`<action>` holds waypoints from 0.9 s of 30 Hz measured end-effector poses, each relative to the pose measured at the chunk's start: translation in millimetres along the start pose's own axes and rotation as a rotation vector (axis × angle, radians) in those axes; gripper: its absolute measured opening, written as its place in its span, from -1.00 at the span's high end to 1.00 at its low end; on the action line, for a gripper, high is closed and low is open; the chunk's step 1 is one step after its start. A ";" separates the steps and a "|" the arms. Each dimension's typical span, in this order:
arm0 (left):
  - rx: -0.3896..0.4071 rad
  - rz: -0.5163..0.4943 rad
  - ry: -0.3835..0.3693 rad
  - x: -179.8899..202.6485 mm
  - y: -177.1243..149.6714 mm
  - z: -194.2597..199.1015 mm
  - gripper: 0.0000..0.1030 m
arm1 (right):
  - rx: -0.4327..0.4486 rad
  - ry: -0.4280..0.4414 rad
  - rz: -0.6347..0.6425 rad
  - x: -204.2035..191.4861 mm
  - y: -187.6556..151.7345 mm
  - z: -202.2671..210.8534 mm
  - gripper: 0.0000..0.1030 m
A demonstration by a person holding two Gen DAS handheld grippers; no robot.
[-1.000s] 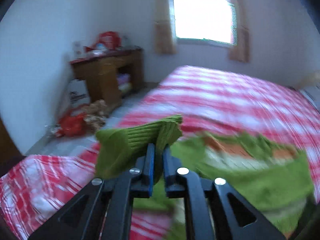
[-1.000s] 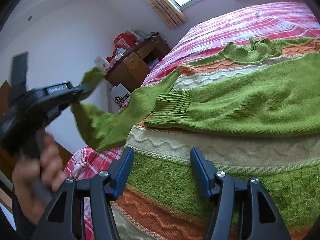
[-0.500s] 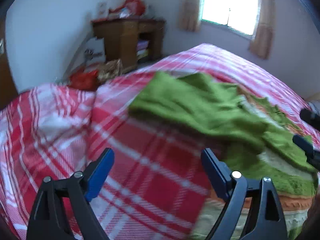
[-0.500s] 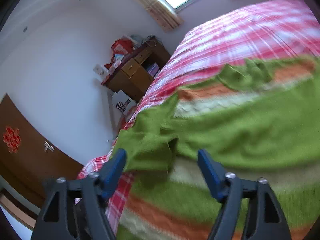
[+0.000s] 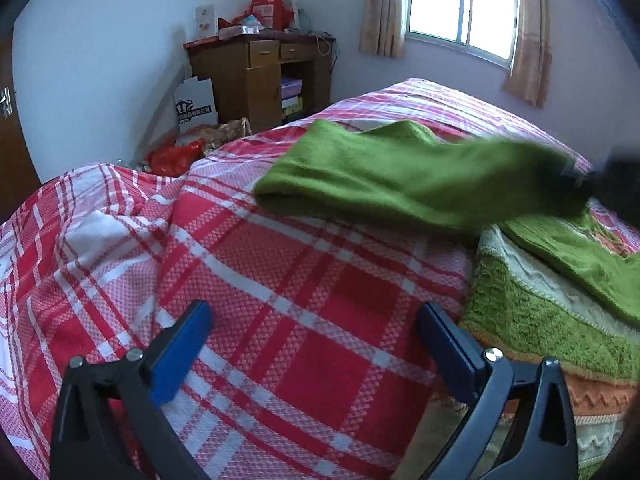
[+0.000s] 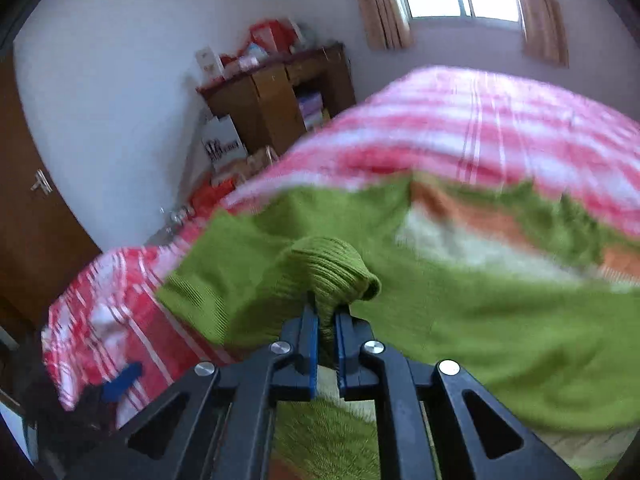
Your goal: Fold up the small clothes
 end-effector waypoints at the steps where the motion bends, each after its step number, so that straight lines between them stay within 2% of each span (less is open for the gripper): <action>1: 0.000 -0.001 0.002 -1.6 -0.7 1.0 -1.00 | 0.024 -0.019 0.010 5.1 12.6 10.4 0.88; 6: -0.003 -0.004 0.012 -3.3 -7.3 5.8 -1.00 | 0.108 -0.123 0.064 47.6 54.0 77.1 0.88; 10: -0.005 -0.004 0.016 -3.9 -7.1 5.3 -1.00 | 0.094 -0.267 0.098 103.9 48.5 131.0 0.88; 12: -0.006 -0.003 0.019 -4.5 -6.6 4.7 -1.00 | 0.060 -0.345 0.083 138.7 30.4 150.8 0.88; 15: -0.007 -0.006 0.025 -5.5 -5.9 3.9 -1.00 | -0.007 -0.418 0.027 184.8 -7.7 162.3 0.88; 16: -0.008 -0.006 0.026 -5.7 -5.9 4.0 -1.00 | -0.027 -0.428 0.014 195.2 -21.1 161.5 0.88; 18: -0.009 -0.008 0.030 -6.2 -5.6 3.7 -1.00 | -0.080 -0.383 -0.028 213.1 -56.4 150.2 0.87; 20: -0.014 -0.010 0.029 -7.1 -5.3 3.5 -1.00 | -0.180 -0.415 -0.062 229.1 -95.1 135.1 0.83; 22: -0.032 -0.014 0.032 -6.8 -4.0 3.3 -1.00 | -0.295 -0.468 -0.091 240.4 -132.3 126.6 0.73; 23: -0.045 -0.024 0.039 -6.4 -2.1 4.1 -1.00 | -0.301 -0.475 -0.110 242.6 -140.5 129.1 0.65; 24: -0.051 -0.040 0.048 -4.7 1.1 6.2 -1.00 | -0.281 -0.487 -0.124 248.3 -145.8 138.5 0.35; 25: -0.046 -0.050 0.052 -2.2 4.9 8.7 -1.00 | -0.259 -0.542 -0.129 251.9 -146.7 151.9 -0.02; 26: -0.028 -0.059 0.048 2.3 11.0 14.2 -1.00 | -0.238 -0.604 -0.122 254.4 -144.1 165.1 -0.14; 27: -0.013 -0.062 0.037 8.1 16.8 19.4 -1.00 | -0.212 -0.643 -0.114 256.2 -139.9 175.9 -0.18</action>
Point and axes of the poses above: each gripper's, at about its wrist camera, not at the fingertips, and z roughly against the way its jaws point, x to its right, y to its top, the point moved 8 cm from there along -z, roughly the way its jaws point, and after that the axes turned 13 degrees about z, right-handed, at the moved point
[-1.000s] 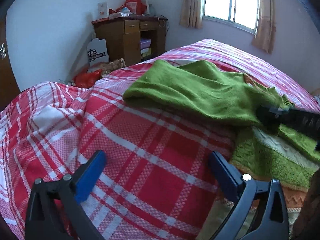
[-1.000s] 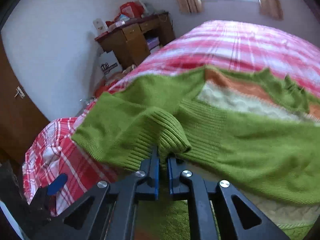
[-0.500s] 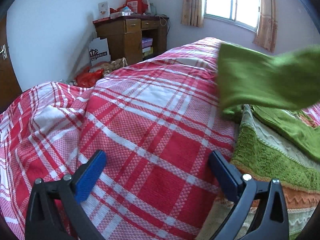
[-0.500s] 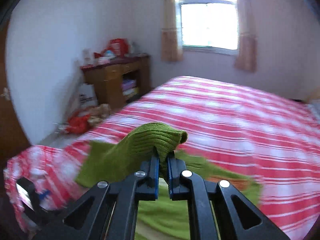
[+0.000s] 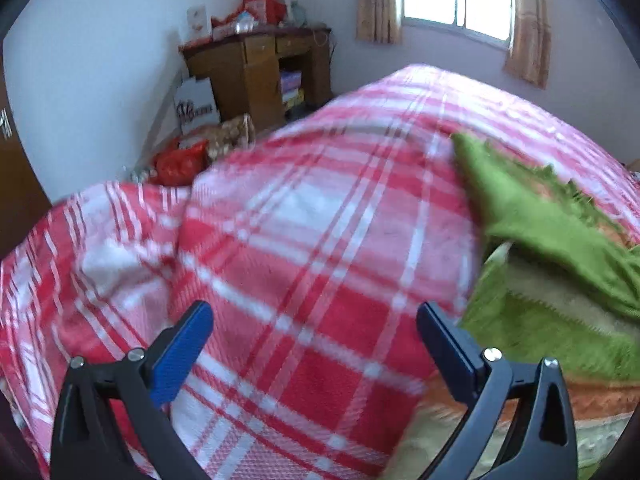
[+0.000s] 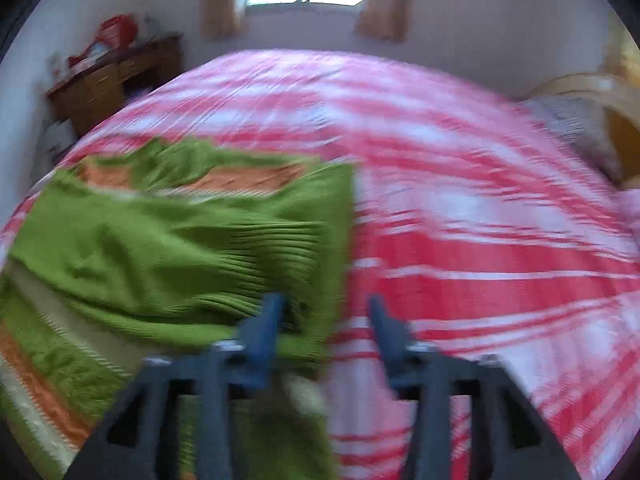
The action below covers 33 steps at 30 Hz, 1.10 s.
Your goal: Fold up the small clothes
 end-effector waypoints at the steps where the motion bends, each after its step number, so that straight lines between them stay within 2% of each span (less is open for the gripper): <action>1: 0.014 -0.003 -0.024 9.6 8.4 7.5 -1.00 | 0.040 -0.048 -0.011 10.6 5.2 10.5 -0.17; 3: 0.032 -0.013 -0.063 27.9 19.1 16.2 -1.00 | 0.126 -0.090 -0.054 26.8 20.0 29.3 -0.17; 4: 0.039 -0.018 -0.073 39.0 24.4 18.8 -1.00 | 0.162 -0.050 -0.072 25.0 27.5 38.6 -0.14; 5: 0.040 -0.024 -0.085 54.6 30.0 19.2 -1.00 | 0.175 -0.001 -0.068 20.1 35.3 40.4 -0.03; 6: 0.034 -0.026 -0.092 65.8 32.6 17.6 -1.00 | 0.171 0.027 -0.049 15.0 40.8 37.8 0.42; 7: 0.028 -0.024 -0.095 73.8 34.5 15.3 -1.00 | 0.157 0.062 -0.013 3.4 47.0 33.1 0.67; 9: 0.018 -0.024 -0.103 96.4 35.9 7.3 -1.00 | 0.127 0.143 0.035 -18.3 53.9 17.7 0.68; 11: 0.032 -0.060 -0.049 114.0 33.7 -5.7 -1.00 | 0.046 0.194 0.066 -38.7 47.3 -10.8 0.68; 13: 0.038 -0.096 0.055 116.4 27.4 -25.2 -0.95 | -0.057 0.234 0.025 -46.7 32.0 -47.6 0.69; 14: 0.021 -0.114 0.123 111.9 22.1 -41.7 -0.94 | -0.033 0.245 -0.002 -46.3 31.8 -56.4 0.69; 15: 0.003 -0.117 0.152 108.4 17.5 -50.5 -0.97 | -0.021 0.241 -0.001 -46.4 34.9 -59.6 0.69; 18: -0.036 -0.016 0.088 90.9 21.4 -59.2 -1.00 | -0.023 0.250 -0.007 -43.8 44.1 -66.5 0.69; 20: -0.048 -0.008 0.090 85.9 23.9 -64.1 -1.00 | -0.014 0.287 -0.039 -39.0 46.1 -68.0 0.69; 22: -0.064 0.009 0.061 82.9 25.6 -64.8 -1.00 | -0.012 0.307 -0.085 -30.1 42.7 -60.7 0.69; 24: -0.092 0.001 0.016 81.2 26.6 -61.7 -1.00 | -0.014 0.266 -0.101 -18.8 31.2 -43.6 0.68; 26: -0.103 -0.008 -0.017 72.2 30.4 -49.8 -1.00 | -0.042 0.271 -0.097 -9.3 12.4 -22.6 0.68; 30: -0.028 -0.042 -0.103 56.4 31.9 -3.3 -1.00 | -0.009 0.262 -0.131 12.2 -31.7 41.9 0.63; 32: 0.003 -0.079 -0.167 42.8 25.3 22.3 -1.00 | 0.013 0.263 -0.169 20.6 -60.0 78.0 0.23; 33: 0.014 -0.090 -0.179 37.5 22.6 30.2 -1.00 | 0.022 0.264 -0.190 23.0 -71.3 89.7 -0.20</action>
Point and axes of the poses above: each gripper's, at about its wrist camera, not at the fingertips, and z roughly against the way its jaws point, x to its right, y to its top, the point moved 8 cm from there along -z, roughly the way its jaws point, and after that the axes turned 13 degrees about z, right-handed, at the moved point
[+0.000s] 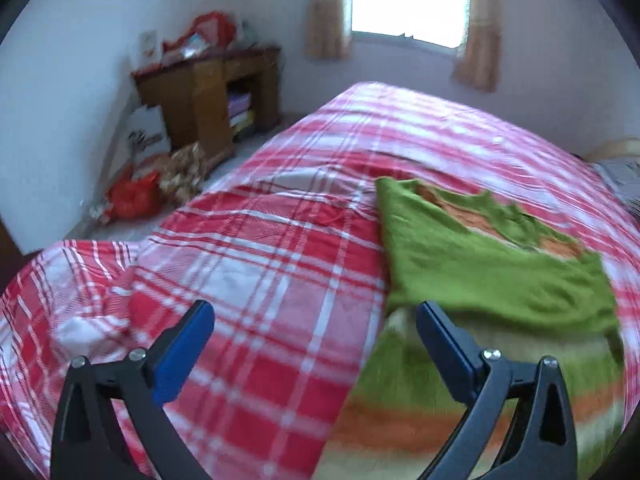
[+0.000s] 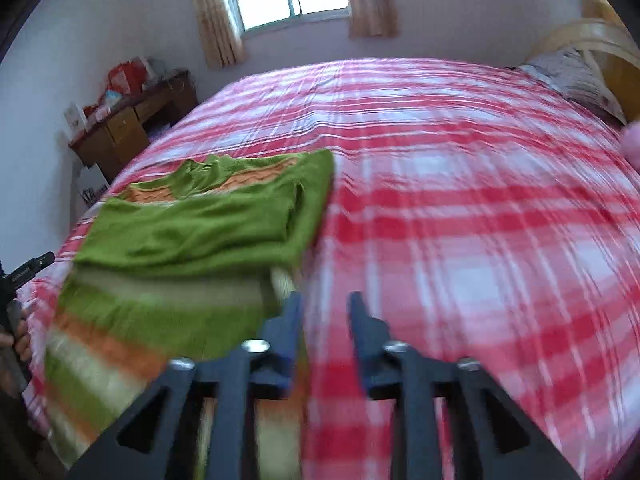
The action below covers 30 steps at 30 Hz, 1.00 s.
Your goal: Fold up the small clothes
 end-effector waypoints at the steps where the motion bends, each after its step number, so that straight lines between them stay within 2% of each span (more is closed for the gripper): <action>1: 0.018 -0.016 -0.008 -5.7 -4.0 11.7 -1.00 | 0.024 0.012 -0.023 0.5 -15.8 18.2 -0.32; 4: 0.040 -0.036 -0.017 -25.1 -17.5 37.0 -1.00 | 0.012 0.070 -0.038 -8.7 -58.6 48.5 -0.32; 7: -0.007 -0.015 -0.054 -42.4 -37.4 48.4 -1.00 | -0.061 0.116 -0.007 -29.0 -99.7 59.5 -0.32; 11: -0.037 0.006 -0.059 -56.6 -53.6 55.5 -1.00 | -0.133 0.160 0.024 -55.2 -143.1 63.1 -0.30; 14: -0.042 0.013 -0.070 -59.7 -61.8 65.7 -1.00 | -0.144 0.188 0.051 -74.0 -155.4 69.7 -0.27; 16: -0.026 -0.002 -0.066 -61.9 -65.1 74.3 -1.00 | -0.171 0.211 0.067 -85.9 -165.9 74.0 -0.06; 20: 0.008 -0.056 -0.053 -59.2 -72.2 87.5 -1.00 | -0.215 0.217 0.110 -103.5 -183.1 79.0 -0.01; 25: 0.029 -0.080 -0.096 -56.3 -74.6 105.5 -1.00 | -0.234 0.302 0.049 -116.4 -196.5 84.4 0.04; 28: 0.066 -0.098 -0.103 -55.6 -72.8 115.7 -1.00 | -0.245 0.316 0.051 -121.1 -198.0 79.5 0.05; 29: 0.074 -0.105 -0.106 -55.3 -72.4 118.0 -1.00 | -0.253 0.314 0.054 -120.4 -199.5 76.4 0.08; 30: 0.075 -0.106 -0.108 -55.3 -72.5 118.6 -1.00 | -0.268 0.304 0.055 -117.2 -201.5 73.5 0.24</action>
Point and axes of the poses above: each gripper's, at about its wrist camera, not at the fingertips, and z roughly against the way its jaws point, x to its right, y to its top, the point moved 8 cm from there along -z, roughly the way its jaws point, and after that the axes turned 13 degrees about z, right-handed, at the moved point
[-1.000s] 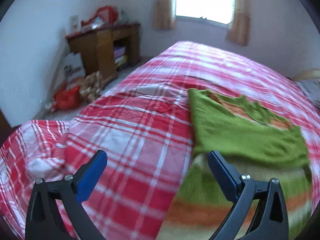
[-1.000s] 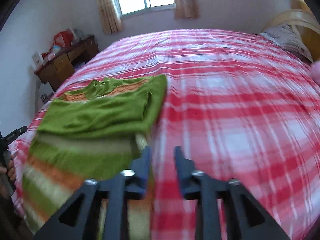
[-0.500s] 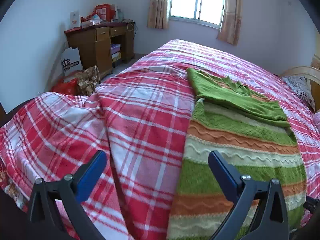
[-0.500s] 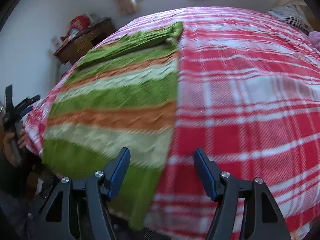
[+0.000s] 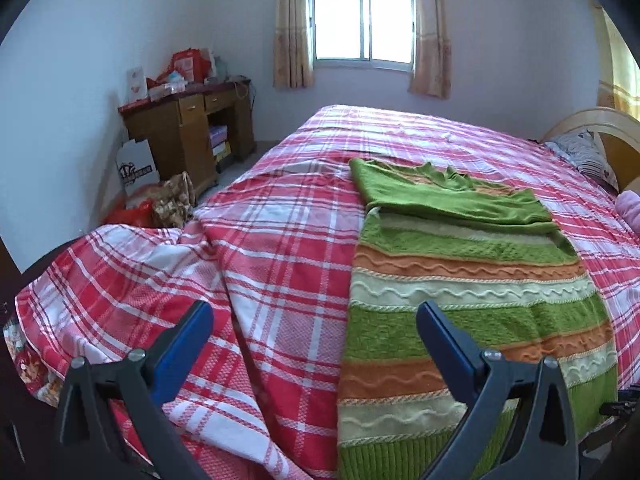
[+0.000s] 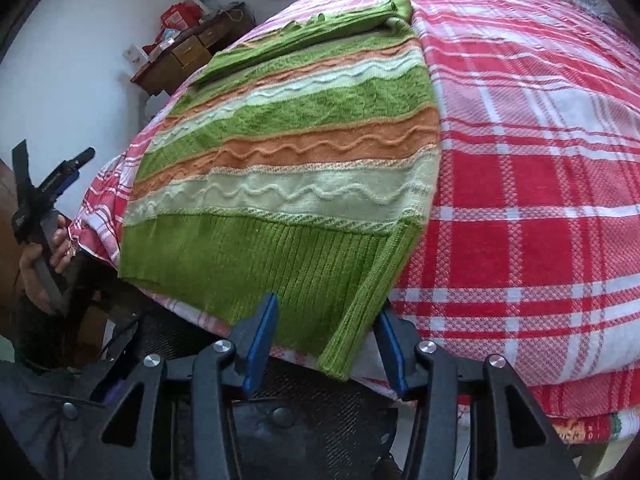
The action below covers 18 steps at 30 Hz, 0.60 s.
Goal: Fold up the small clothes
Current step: 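Grasp the sweater hem with the right gripper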
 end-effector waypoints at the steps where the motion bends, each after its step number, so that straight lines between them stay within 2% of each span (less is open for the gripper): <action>1: -0.003 0.001 -0.003 -0.4 -0.4 -0.4 -1.00 | -0.010 -0.003 -0.009 2.0 -0.8 -0.7 0.44; 2: -0.006 0.002 -0.005 -0.9 -0.9 -1.1 -1.00 | -0.016 0.006 -0.029 5.6 -0.9 0.9 0.56; 3: -0.009 0.004 -0.005 -1.3 -1.4 -2.3 -1.00 | -0.021 0.022 -0.051 8.7 -0.6 2.7 0.86; 5: -0.015 0.010 -0.006 -3.5 -0.9 -4.7 -1.00 | -0.023 0.087 -0.108 11.8 0.9 7.4 0.88; 8: -0.010 0.015 -0.005 -6.9 2.3 -5.1 -1.00 | -0.006 0.166 -0.106 1.0 13.6 15.9 0.88; 12: 0.003 0.013 0.008 -12.2 11.5 -8.2 -1.00 | 0.094 0.291 -0.093 -17.5 64.4 35.1 0.88; 14: 0.003 0.016 0.025 -16.2 15.9 -11.5 -1.00 | 0.145 0.321 -0.092 -19.8 94.5 41.4 0.88; 18: -0.003 0.045 0.030 -27.3 22.0 -14.4 -1.00 | 0.232 0.280 -0.096 -3.9 153.2 41.8 0.88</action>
Point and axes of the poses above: each gripper's, at about its wrist camera, not at the fingertips, and z roughly against the way its jaws point, x to its right, y to its top, the point moved 8 cm from there along -z, roughly the way its jaws point, and after that the axes turned 13 degrees about z, right-handed, at the moved point
